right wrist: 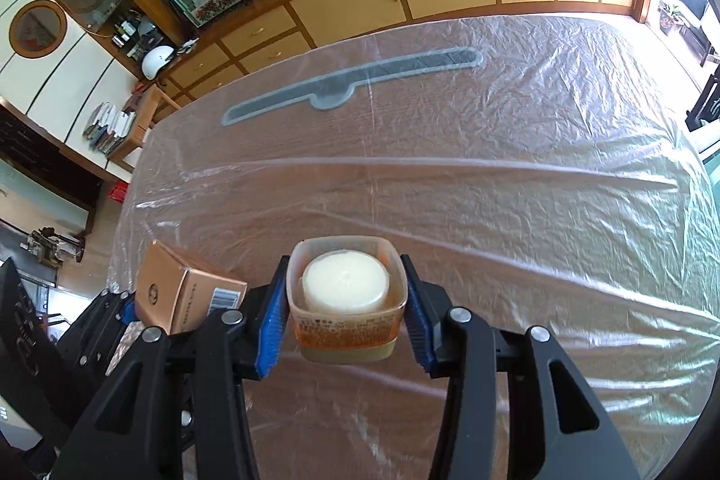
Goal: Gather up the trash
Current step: 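Carry the cardboard box and amber jar with both grippers over the black bin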
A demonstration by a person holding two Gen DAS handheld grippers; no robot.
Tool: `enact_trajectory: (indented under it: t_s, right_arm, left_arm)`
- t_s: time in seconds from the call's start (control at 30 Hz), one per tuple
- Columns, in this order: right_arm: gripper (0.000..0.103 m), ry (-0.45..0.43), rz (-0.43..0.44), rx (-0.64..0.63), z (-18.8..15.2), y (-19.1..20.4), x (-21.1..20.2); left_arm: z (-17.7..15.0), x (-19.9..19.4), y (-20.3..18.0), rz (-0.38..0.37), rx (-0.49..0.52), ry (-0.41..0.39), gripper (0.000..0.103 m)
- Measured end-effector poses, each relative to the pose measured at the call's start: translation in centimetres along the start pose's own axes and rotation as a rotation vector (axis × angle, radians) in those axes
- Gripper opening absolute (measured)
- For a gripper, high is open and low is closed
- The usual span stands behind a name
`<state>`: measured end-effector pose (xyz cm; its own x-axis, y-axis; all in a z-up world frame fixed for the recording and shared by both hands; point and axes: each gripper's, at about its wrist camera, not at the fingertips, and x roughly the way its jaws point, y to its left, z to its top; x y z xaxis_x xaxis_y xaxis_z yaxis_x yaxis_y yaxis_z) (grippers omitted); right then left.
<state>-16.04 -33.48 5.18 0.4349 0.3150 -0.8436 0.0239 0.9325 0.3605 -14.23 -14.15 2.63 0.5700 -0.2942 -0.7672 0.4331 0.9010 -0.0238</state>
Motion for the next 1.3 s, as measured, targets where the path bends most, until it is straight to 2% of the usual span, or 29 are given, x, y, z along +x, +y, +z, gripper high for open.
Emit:
enact_trajectory:
  t_s: [0.33,0.8,1.1,1.3]
  right_arm:
    - [0.045,0.010,0.048,-0.003,-3.8,-0.4,-2.6]
    - [0.045,0.059,0.099,0.014,-9.4,-1.3,-5.3]
    - [0.045,0.082,0.168,-0.034,-13.5,-0.3,-8.0]
    - [0.045,0.113,0.222,-0.080,-17.0,0.0,-9.7]
  left_arm:
    - [-1.8,-2.2,-0.9,-0.004,0.011,0.002,0.060]
    - [-5.8,-6.0,-2.8,-0.031,0.045,0.023,0.060]
    - [-8.4,-9.7,-4.2,-0.106,0.081,0.034,0.060]
    - [-11.0,-11.9,-6.1,-0.180,0.170,0.059,0.060]
